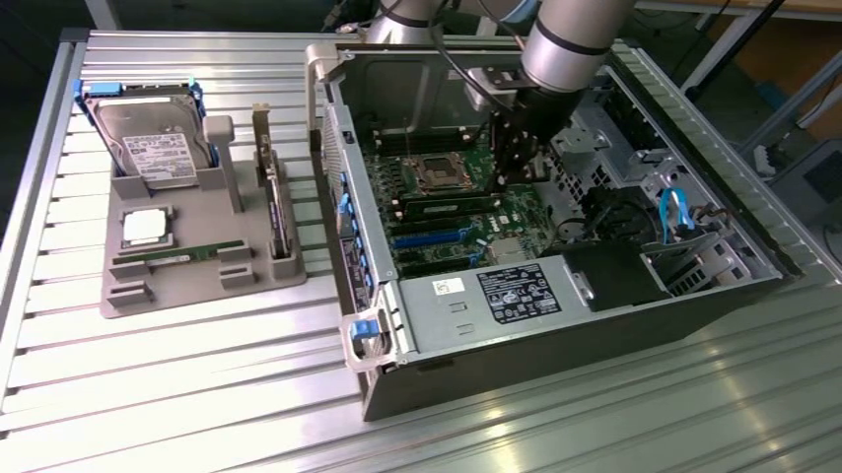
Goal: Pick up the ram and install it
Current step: 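Press down the ram until it locks into place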
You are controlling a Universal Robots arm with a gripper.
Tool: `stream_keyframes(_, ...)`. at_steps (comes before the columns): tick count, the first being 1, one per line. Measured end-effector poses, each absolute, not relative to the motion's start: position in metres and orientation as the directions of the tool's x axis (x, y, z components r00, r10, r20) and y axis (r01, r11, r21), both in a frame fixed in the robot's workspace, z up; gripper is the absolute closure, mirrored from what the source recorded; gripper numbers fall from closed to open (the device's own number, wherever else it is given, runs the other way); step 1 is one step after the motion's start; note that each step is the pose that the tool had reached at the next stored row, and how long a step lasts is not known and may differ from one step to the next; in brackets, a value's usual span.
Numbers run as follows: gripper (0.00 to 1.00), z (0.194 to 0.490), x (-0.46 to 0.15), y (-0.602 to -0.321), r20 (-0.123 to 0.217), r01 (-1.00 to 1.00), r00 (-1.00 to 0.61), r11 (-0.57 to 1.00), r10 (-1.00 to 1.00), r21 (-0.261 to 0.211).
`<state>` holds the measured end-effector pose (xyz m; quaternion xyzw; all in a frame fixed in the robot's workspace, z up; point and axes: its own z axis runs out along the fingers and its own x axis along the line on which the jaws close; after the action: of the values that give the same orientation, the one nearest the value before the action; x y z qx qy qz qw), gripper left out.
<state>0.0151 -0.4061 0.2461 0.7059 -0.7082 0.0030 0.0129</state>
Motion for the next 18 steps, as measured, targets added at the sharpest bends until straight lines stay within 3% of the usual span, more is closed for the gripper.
stream_keyframes(18,0.90,0.246,-0.034,-0.406,0.022,-1.000,-0.004,0.003,-1.000,-0.021)
